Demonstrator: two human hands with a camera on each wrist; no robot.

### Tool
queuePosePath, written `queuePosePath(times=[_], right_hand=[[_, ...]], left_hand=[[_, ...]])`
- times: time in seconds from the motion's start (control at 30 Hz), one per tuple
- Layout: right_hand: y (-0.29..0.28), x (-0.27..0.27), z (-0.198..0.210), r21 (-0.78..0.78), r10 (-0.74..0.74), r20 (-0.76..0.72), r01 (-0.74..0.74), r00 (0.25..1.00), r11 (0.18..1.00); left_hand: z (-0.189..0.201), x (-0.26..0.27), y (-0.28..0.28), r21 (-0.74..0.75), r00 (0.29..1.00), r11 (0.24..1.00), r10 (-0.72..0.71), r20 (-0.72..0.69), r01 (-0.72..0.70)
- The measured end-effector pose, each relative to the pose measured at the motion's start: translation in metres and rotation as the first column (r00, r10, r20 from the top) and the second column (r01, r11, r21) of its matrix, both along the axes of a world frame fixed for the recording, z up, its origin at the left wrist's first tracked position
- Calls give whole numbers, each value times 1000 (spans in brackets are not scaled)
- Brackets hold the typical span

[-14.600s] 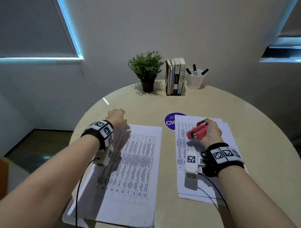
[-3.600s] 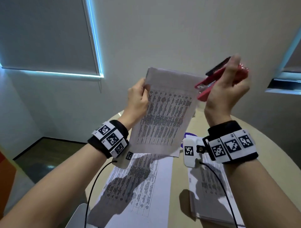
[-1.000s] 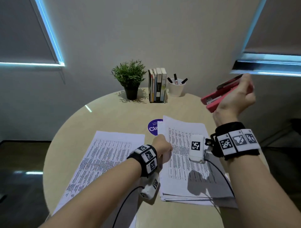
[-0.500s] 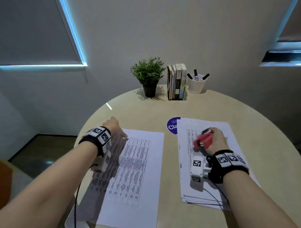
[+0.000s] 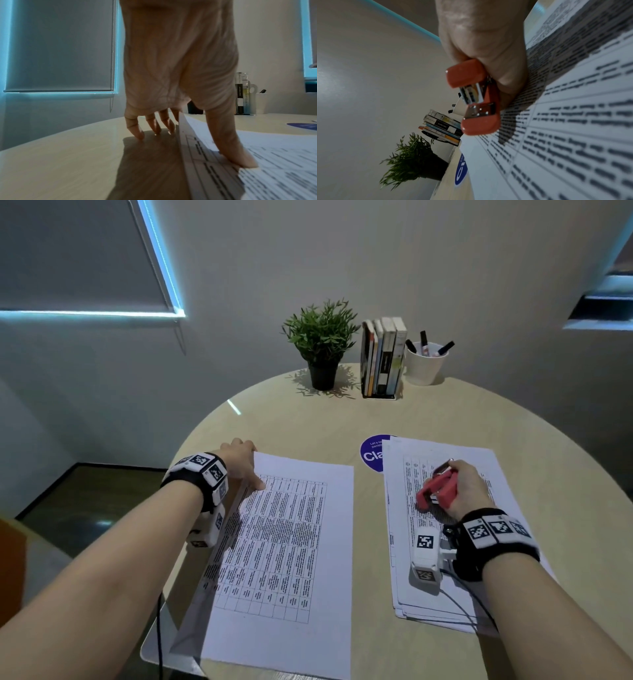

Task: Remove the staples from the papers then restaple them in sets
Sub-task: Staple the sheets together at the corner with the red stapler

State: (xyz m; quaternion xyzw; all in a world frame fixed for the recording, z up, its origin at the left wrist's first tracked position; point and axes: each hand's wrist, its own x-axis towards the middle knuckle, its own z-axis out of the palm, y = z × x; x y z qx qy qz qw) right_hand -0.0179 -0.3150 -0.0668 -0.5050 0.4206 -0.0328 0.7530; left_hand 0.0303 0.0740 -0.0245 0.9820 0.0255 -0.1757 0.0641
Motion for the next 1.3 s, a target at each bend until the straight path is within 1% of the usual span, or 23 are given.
queuePosePath(times=[0.03, 0.17, 0.2, 0.27, 0.33, 0.37, 0.4, 0.47, 0.53, 0.6, 0.63, 0.7, 0.73, 0.8, 0.87, 0.97, 1.03, 1.13, 1.23, 1.3], right_hand=[[0, 0, 0, -6, -5, 0, 5, 1000, 1000], [2, -1, -2, -14, -10, 16, 10, 1000, 1000], [3, -1, -1, -16, -12, 20, 12, 1000, 1000], [4, 0, -2, -18, -21, 28, 22, 999, 1000], [2, 1, -3, -17, -31, 36, 32, 999, 999], [1, 1, -3, -10, -46, 40, 46, 998, 999], [0, 2, -4, 8, -61, 51, 60, 997, 998], [1, 4, -2, 53, -91, 60, 88, 994, 995], [5, 4, 2, 95, -105, 42, 100, 994, 990], [19, 3, 13, 141, -101, 88, 88, 991, 986], [30, 2, 21, 172, -118, 118, 97, 986, 980], [59, -1, 43, 221, -150, 167, 112, 974, 969], [76, -3, 59, 196, -139, 207, 98, 968, 976], [109, -5, 85, 107, -91, 343, 57, 935, 993], [138, -5, 103, 60, -66, 486, 42, 872, 997], [168, -3, 114, -19, -7, 599, 23, 800, 1000], [184, -3, 116, -73, 31, 624, 18, 781, 997], [197, -5, 114, -155, 80, 639, 26, 765, 988], [203, -7, 112, -170, 96, 646, 20, 758, 985], [205, -8, 114, -153, 82, 644, 24, 761, 988]], left_hand=[[1, 0, -2, -19, 1000, 1000, -5, -6, 5], [4, -2, -7, -196, 999, 981, -9, -37, 2], [4, -3, -7, -214, 1000, 977, -4, -20, 0], [3, -5, -8, -223, 998, 975, 27, 59, -13], [-1, -5, -4, -296, 985, 952, 116, 129, -74], [-3, -6, 0, -380, 974, 916, 187, 124, -128], [-5, -6, 4, -473, 963, 862, 255, 91, -184], [-6, -11, 10, -636, 944, 730, 329, 8, -249], [2, -21, 10, -743, 937, 620, 350, -24, -251], [12, -31, 3, -802, 938, 567, 345, 23, -189], [17, -36, -3, -816, 940, 560, 335, 65, -143], [25, -46, -14, -805, 938, 592, 302, 169, -46], [27, -50, -19, -786, 934, 618, 280, 220, -1], [31, -57, -28, -758, 930, 649, 235, 284, 67], [35, -61, -34, -750, 931, 654, 209, 301, 96], [39, -65, -41, -727, 933, 679, 189, 306, 102], [40, -67, -43, -721, 935, 685, 178, 306, 105], [42, -69, -47, -732, 939, 670, 159, 305, 124], [43, -71, -53, -704, 934, 688, 109, 340, 176], [45, -73, -57, -687, 929, 698, 85, 359, 202]])
